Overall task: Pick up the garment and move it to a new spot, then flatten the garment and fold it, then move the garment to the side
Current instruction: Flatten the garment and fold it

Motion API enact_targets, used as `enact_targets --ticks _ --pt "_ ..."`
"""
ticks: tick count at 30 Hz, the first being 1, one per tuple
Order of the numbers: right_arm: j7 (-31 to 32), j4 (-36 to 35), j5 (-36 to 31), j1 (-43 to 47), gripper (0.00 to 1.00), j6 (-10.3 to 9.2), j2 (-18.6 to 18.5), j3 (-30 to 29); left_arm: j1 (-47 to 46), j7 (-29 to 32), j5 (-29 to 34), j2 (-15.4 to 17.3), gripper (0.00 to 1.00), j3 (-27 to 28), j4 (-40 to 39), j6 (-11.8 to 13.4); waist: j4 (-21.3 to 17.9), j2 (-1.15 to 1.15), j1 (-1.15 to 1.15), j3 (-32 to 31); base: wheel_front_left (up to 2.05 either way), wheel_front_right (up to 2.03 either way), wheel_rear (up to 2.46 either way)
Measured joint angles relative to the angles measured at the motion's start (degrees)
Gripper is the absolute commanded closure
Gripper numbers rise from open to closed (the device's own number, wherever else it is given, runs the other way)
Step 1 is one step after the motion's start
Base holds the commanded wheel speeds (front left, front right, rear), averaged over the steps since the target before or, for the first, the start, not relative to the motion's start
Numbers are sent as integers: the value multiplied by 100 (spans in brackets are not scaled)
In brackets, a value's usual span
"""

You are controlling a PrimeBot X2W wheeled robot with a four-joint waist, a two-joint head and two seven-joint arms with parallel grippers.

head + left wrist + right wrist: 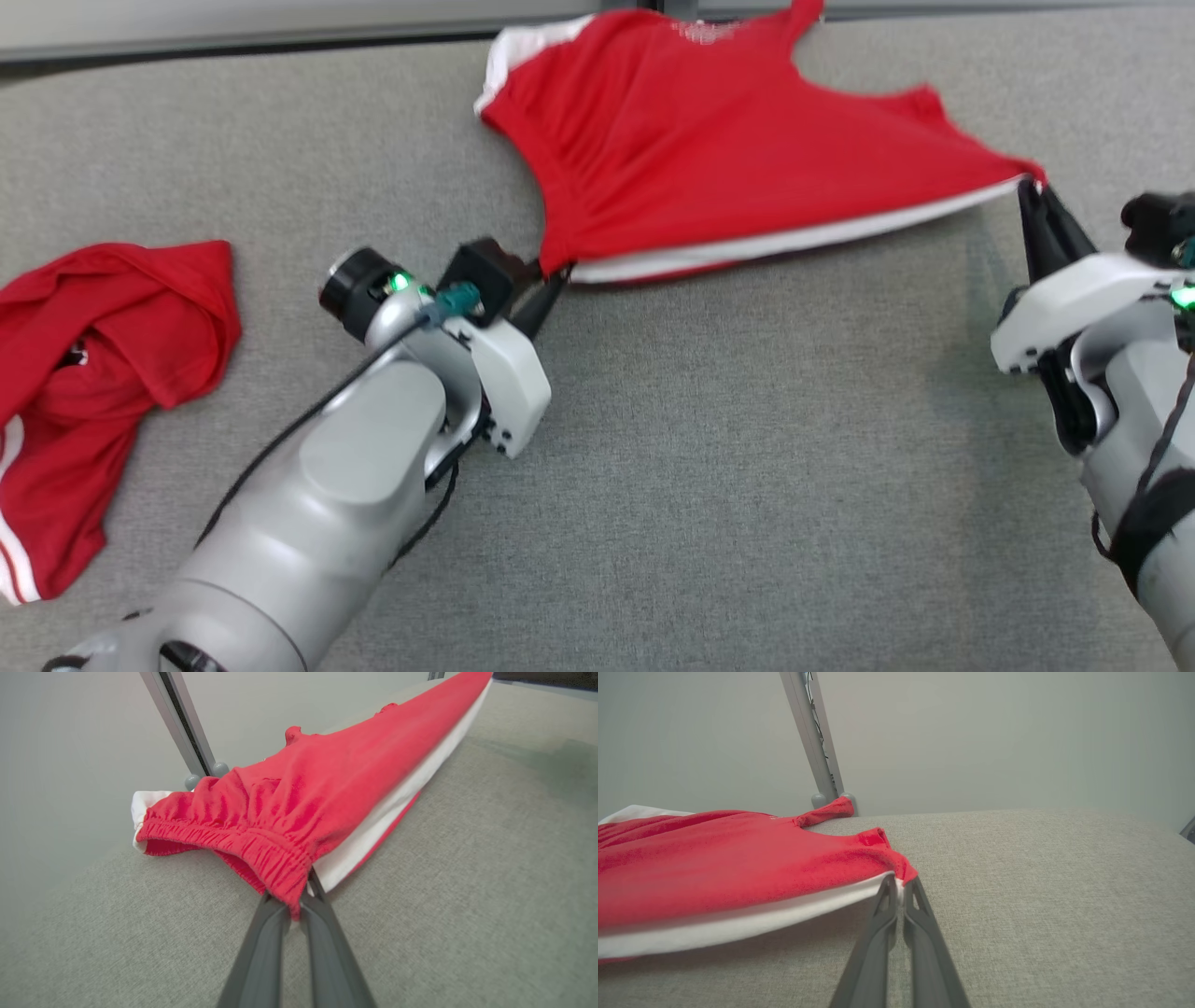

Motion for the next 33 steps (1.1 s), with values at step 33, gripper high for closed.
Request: enact_targets --ticks 33 --pt "761 -2201 1706 3073 100 9 -2377 1026 1693 1062 -1568 521 100 -1722 -2263 -4 -204 0 0 -1487 0 0 0"
